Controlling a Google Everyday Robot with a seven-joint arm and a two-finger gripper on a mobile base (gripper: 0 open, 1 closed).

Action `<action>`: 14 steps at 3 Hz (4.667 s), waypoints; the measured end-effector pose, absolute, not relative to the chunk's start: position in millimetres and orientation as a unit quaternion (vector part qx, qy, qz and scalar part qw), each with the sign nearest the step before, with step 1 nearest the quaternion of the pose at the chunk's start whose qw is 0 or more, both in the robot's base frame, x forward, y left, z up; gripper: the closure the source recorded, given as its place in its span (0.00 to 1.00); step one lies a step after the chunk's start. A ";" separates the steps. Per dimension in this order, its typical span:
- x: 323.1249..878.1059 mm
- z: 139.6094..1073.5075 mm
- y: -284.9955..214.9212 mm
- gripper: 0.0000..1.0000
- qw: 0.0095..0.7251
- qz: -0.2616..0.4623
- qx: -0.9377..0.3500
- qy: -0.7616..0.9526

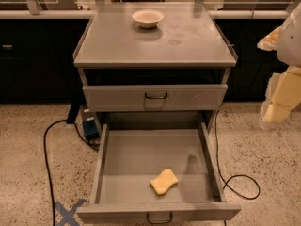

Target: Pick sponge from middle drawer and place on counter

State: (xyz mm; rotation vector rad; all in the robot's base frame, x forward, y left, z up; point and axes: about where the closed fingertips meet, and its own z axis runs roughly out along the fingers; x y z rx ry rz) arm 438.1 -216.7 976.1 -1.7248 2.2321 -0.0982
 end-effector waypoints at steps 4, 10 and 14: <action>446.8 836.6 -197.1 0.00 0.145 -0.012 -0.590 0.794; 531.8 606.2 -69.1 0.00 0.166 0.066 -0.700 0.692; 522.4 482.2 -66.1 0.00 0.169 0.126 -0.674 0.707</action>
Offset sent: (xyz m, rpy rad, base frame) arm 0.0005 0.0172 -0.1531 -0.0446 0.0564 -0.0202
